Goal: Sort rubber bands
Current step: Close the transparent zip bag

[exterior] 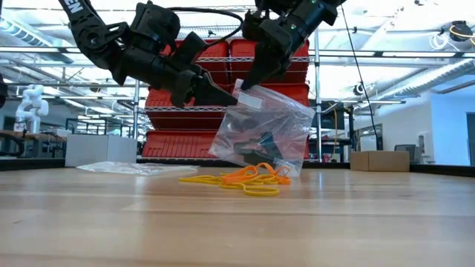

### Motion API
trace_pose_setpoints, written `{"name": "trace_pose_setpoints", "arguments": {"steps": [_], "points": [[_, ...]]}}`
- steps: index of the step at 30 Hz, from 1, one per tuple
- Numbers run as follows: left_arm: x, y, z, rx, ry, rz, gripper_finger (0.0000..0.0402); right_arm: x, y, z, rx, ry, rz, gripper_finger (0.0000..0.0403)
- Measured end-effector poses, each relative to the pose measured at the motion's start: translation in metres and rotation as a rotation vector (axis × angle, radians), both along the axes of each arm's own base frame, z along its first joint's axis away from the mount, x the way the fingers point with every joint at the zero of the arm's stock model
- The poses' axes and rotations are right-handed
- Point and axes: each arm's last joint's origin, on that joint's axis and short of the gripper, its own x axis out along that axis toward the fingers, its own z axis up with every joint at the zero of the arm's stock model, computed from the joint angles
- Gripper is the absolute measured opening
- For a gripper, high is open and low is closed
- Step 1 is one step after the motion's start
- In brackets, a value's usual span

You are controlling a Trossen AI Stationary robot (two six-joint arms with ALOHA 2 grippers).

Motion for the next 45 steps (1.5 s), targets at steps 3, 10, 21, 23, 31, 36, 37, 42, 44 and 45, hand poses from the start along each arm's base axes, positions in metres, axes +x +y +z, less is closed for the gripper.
{"name": "trace_pose_setpoints", "arguments": {"steps": [3, 10, 21, 23, 31, 36, 37, 42, 44, 45], "points": [[0.0, 0.0, 0.0, 0.006, 0.004, 0.017, 0.0, -0.001, 0.0, 0.001, 0.001, -0.004, 0.002, 0.004], [0.0, 0.001, 0.0, 0.007, 0.006, 0.036, 0.0, -0.002, 0.001, 0.001, 0.003, 0.012, 0.0, 0.0014], [0.0, 0.001, 0.0, -0.037, -0.003, 0.064, 0.0004, -0.006, 0.001, -0.002, -0.007, 0.063, -0.018, 0.0015], [0.0, 0.001, 0.0, -0.06, -0.005, 0.068, 0.0015, -0.006, 0.001, -0.002, -0.009, 0.064, -0.018, 0.0014], [0.0, 0.0, 0.0, -0.218, -0.022, -0.028, 0.007, -0.006, 0.001, -0.002, -0.011, 0.069, -0.018, 0.0013], [0.005, 0.006, 0.01, -0.336, -0.07, 0.012, 0.0085, -0.005, 0.005, -0.002, -0.017, 0.058, -0.004, 0.0013], [0.006, 0.008, 0.012, -0.359, -0.079, 0.021, 0.0086, -0.005, 0.006, -0.002, -0.02, 0.058, 0.002, 0.0013], [0.008, 0.009, 0.016, -0.403, -0.083, 0.018, 0.0083, -0.004, 0.011, -0.002, -0.024, 0.056, 0.019, 0.0013], [0.008, 0.008, 0.016, -0.402, -0.085, 0.013, 0.0076, -0.004, 0.01, -0.001, -0.024, 0.055, 0.019, 0.0013], [0.008, 0.008, 0.016, -0.402, -0.088, 0.013, 0.007, -0.004, 0.01, -0.001, -0.024, 0.054, 0.019, 0.0013]]}}
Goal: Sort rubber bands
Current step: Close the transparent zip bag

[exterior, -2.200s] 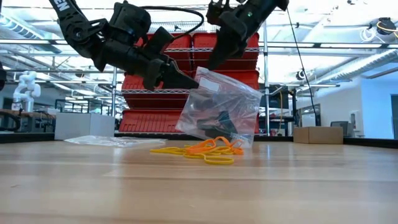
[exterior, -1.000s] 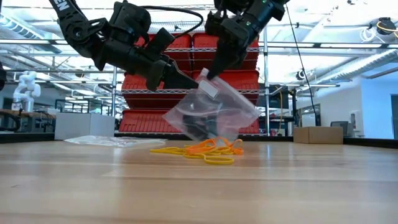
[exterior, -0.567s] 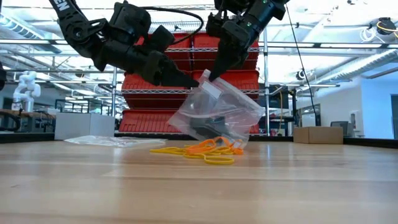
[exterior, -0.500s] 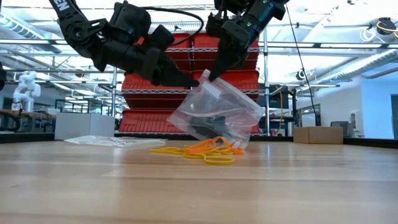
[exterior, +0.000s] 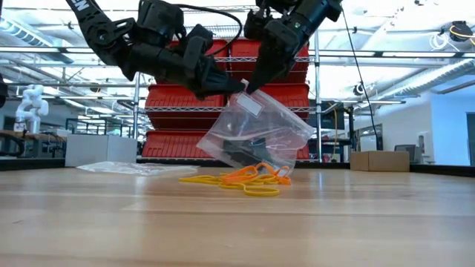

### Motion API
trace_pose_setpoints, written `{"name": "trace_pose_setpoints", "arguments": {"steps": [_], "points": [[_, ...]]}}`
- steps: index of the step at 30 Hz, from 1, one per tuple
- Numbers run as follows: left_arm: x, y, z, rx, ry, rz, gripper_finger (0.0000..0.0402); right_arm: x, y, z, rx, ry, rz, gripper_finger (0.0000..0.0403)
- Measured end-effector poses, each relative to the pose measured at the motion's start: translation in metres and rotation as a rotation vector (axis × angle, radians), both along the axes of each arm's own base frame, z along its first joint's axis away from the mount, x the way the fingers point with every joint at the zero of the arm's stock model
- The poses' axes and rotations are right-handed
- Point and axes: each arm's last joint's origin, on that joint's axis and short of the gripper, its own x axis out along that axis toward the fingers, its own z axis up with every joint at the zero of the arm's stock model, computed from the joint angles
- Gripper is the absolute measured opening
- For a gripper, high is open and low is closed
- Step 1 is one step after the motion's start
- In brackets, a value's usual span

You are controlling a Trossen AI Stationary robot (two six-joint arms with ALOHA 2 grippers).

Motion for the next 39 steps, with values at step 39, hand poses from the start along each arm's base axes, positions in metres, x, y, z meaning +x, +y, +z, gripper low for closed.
{"name": "trace_pose_setpoints", "arguments": {"steps": [39], "points": [[-0.006, 0.0, 0.015, 0.063, -0.055, 0.017, 0.0, -0.018, 0.0, -0.011, -0.012, 0.218, -0.072, 0.0013]]}}
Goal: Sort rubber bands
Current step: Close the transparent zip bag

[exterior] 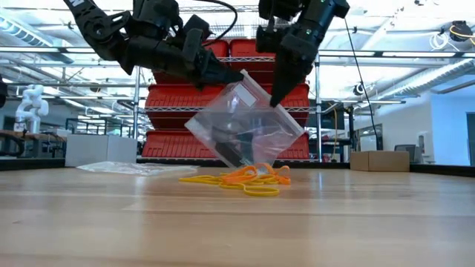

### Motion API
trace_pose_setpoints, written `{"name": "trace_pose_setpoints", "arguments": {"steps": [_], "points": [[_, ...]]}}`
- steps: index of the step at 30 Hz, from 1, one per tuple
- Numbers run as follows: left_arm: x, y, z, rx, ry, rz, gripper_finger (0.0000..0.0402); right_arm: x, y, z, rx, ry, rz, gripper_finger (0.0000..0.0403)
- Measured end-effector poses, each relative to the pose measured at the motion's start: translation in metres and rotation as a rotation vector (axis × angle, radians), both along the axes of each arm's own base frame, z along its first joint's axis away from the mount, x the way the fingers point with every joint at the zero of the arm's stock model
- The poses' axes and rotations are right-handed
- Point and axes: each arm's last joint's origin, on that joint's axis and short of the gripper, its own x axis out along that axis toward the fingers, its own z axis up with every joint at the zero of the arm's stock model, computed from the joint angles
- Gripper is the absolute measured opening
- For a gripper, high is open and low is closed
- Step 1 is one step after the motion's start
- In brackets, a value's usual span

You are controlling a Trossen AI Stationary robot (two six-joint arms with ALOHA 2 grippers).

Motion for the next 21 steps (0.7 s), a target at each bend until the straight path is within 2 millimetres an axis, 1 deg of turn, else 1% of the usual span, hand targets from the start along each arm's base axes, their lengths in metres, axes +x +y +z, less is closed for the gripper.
{"name": "trace_pose_setpoints", "arguments": {"steps": [21], "points": [[-0.001, 0.0, 0.001, 0.005, 0.006, 0.007, 0.0, -0.018, 0.003, -0.008, 0.051, 0.197, -0.068, 0.0013]]}}
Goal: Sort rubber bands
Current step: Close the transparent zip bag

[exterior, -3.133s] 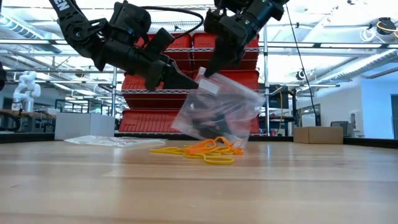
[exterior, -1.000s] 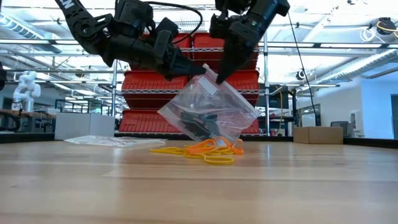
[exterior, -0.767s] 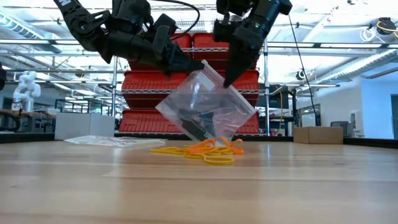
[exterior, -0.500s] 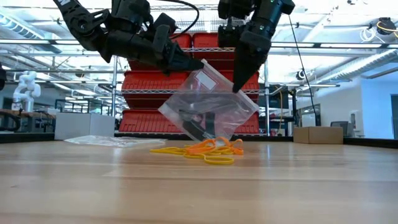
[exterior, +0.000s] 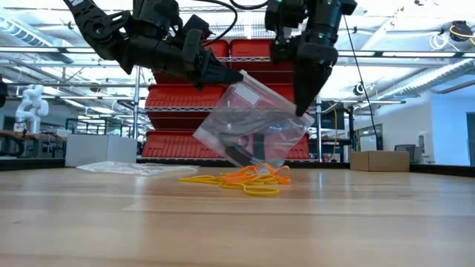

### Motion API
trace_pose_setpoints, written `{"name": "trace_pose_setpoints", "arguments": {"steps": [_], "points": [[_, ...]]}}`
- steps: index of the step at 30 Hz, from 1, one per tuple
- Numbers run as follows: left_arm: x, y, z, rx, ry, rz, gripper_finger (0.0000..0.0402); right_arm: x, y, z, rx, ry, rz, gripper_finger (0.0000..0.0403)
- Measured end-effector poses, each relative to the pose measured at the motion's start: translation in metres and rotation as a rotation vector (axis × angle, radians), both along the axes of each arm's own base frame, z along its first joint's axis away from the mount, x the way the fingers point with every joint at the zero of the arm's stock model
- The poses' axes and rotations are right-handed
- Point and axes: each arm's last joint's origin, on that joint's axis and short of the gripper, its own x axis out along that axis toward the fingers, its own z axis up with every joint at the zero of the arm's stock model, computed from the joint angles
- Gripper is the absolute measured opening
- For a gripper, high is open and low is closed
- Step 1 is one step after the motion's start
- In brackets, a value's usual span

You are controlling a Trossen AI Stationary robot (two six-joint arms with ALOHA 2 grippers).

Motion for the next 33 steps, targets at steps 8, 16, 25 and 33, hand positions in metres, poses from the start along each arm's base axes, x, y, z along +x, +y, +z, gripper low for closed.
{"name": "trace_pose_setpoints", "arguments": {"steps": [8, 16, 25, 33], "points": [[0.0, 0.0, 0.0, 0.0, -0.002, 0.001, 0.0, -0.007, 0.0, -0.002, -0.011, 0.074, -0.024, 0.0013], [0.0, 0.0, 0.0, 0.0, -0.002, 0.001, 0.0, -0.009, 0.0, -0.002, -0.029, 0.093, -0.052, 0.0032], [0.0, 0.0, 0.0, 0.0, -0.001, 0.006, 0.0, -0.011, -0.002, -0.004, -0.067, 0.122, -0.094, 0.0149], [0.0, 0.006, -0.006, -0.008, 0.025, 0.042, 0.0, -0.014, -0.001, -0.004, -0.059, 0.151, -0.094, 0.0178]]}}
